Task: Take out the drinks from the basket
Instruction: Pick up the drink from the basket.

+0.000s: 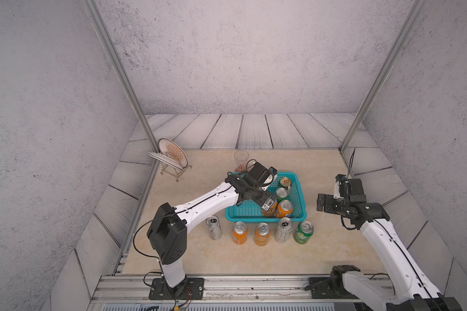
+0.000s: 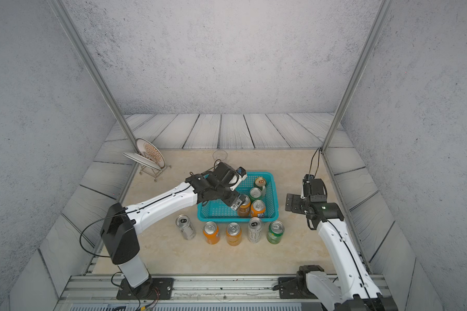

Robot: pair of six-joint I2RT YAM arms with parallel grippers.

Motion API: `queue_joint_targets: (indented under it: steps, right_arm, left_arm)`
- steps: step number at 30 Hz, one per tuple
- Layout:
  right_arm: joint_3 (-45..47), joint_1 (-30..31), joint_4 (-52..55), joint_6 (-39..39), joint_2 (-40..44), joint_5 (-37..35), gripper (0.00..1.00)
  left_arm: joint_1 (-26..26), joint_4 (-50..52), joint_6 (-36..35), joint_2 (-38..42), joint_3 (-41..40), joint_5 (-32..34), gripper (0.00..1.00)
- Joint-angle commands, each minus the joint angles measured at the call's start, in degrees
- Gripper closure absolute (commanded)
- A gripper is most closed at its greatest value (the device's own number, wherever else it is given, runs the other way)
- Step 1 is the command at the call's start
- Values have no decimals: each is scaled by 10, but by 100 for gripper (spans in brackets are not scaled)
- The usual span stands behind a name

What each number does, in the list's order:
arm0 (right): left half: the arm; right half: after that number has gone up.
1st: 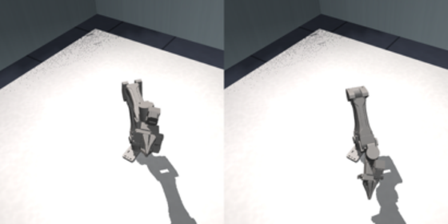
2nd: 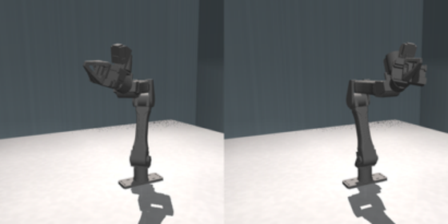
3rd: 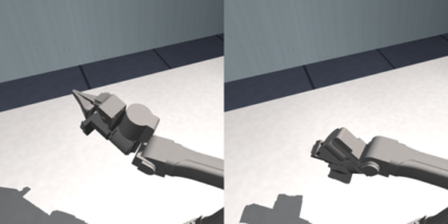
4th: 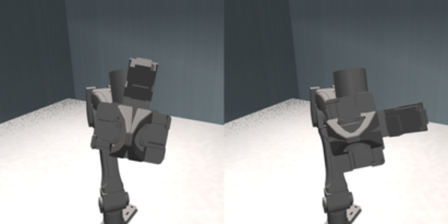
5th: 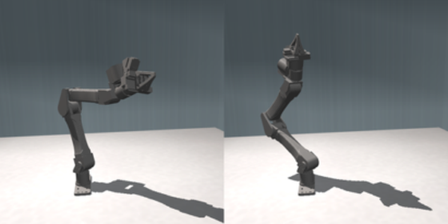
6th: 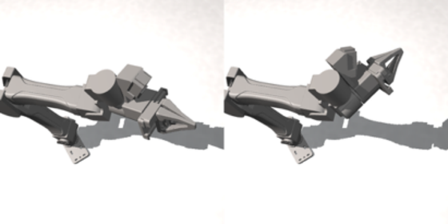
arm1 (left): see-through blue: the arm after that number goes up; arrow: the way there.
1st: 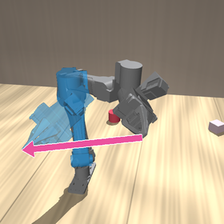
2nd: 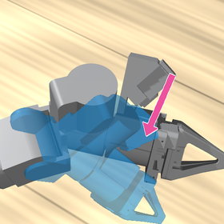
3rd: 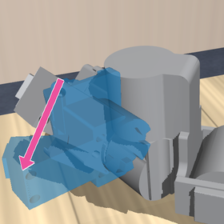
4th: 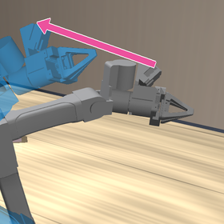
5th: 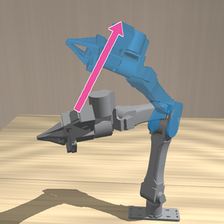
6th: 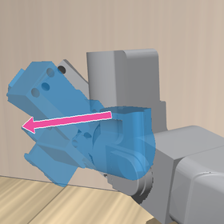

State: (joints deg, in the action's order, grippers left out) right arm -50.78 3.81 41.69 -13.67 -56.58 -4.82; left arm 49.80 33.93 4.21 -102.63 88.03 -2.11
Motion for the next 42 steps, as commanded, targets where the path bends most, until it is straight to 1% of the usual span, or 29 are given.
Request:
queue_joint_targets:
  steps: [1,10,25,28,34,42]
  right_arm:
    - [4,-3,-4,4,17,3,0]
    - [4,-6,-2,6,13,8,0]
    - [6,-9,-5,6,10,17,1]
    - [6,-9,-5,6,9,18,1]
    - [6,-11,-5,7,9,20,0]
    - [6,-11,-5,8,9,21,1]
  left_arm:
    - [1,25,-10,-29,30,14,1]
    - [15,24,-7,-82,45,-9,0]
    - [25,45,-2,-162,102,-3,13]
    - [25,47,2,-170,106,-2,18]
    - [26,65,7,-175,120,-1,26]
    - [26,70,5,-145,112,7,31]
